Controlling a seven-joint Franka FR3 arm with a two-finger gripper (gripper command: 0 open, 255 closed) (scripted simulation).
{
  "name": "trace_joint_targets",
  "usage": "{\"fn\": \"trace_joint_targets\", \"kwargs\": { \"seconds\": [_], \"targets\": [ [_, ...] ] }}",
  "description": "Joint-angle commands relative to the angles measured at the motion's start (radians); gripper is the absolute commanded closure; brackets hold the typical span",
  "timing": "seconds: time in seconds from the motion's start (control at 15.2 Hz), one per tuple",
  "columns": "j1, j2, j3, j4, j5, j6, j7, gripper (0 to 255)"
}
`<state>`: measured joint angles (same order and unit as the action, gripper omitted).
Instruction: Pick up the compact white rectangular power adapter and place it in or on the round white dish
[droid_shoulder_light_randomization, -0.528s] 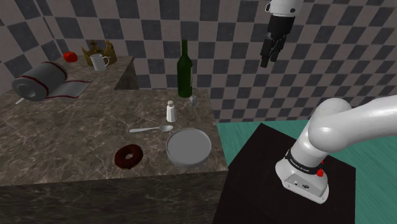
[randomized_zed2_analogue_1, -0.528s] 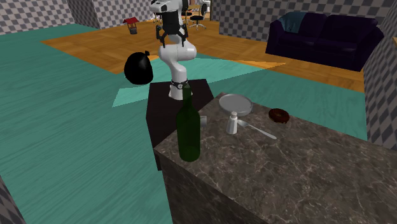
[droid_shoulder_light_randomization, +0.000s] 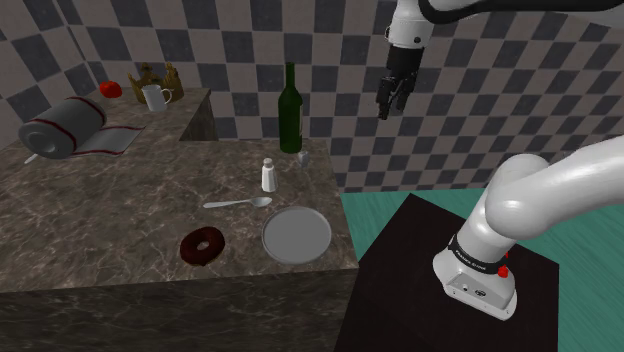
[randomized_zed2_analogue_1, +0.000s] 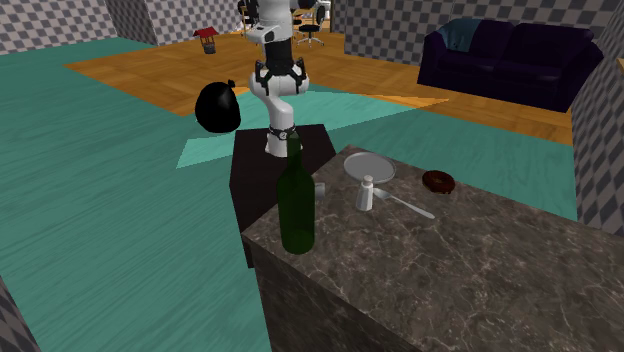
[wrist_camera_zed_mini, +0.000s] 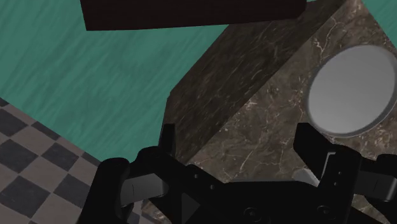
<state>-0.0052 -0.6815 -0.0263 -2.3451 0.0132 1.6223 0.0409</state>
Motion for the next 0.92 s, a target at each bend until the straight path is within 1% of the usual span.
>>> {"fn": "trace_joint_targets", "kwargs": {
  "seconds": [0.0,0.4,0.86],
  "targets": [
    [0.004,0.063,0.008,0.002,0.006,0.062,0.011,0],
    [0.017,0.26,0.042,0.036,0.023,0.225,0.054,0],
    [0.031,0.514,0.073,0.138,0.025,0.376,0.104,0]
  ]
}}
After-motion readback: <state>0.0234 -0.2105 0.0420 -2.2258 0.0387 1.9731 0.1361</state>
